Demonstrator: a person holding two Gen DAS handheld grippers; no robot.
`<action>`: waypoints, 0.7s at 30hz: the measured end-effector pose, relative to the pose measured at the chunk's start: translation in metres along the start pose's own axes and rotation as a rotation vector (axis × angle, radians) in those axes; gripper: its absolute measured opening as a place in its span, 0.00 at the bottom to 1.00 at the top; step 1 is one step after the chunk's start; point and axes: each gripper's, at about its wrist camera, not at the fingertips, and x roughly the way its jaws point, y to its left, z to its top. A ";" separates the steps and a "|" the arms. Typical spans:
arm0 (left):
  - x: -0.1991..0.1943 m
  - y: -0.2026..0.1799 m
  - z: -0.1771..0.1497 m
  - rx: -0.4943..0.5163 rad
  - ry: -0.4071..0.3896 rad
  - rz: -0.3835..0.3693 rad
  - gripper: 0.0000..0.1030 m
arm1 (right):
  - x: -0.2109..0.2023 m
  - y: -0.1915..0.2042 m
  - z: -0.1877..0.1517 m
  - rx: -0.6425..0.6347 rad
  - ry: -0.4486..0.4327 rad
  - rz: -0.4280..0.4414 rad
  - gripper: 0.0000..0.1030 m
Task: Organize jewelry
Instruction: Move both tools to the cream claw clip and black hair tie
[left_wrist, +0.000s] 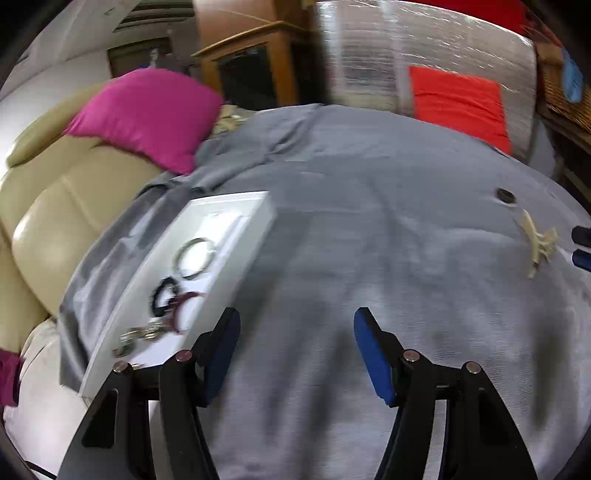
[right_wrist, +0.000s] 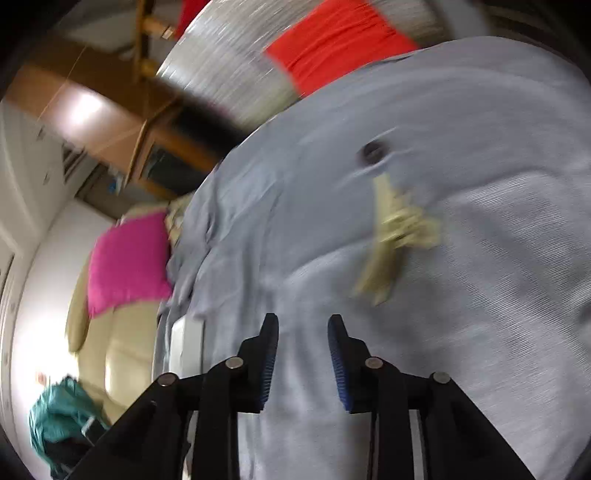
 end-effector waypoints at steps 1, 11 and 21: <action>0.001 -0.012 0.001 0.015 -0.002 -0.015 0.63 | -0.004 -0.011 0.006 0.023 -0.013 -0.005 0.32; 0.000 -0.124 0.025 0.203 -0.102 -0.298 0.64 | -0.030 -0.091 0.046 0.169 -0.096 -0.010 0.32; 0.035 -0.203 0.049 0.259 -0.062 -0.486 0.67 | -0.030 -0.119 0.082 0.176 -0.139 0.006 0.32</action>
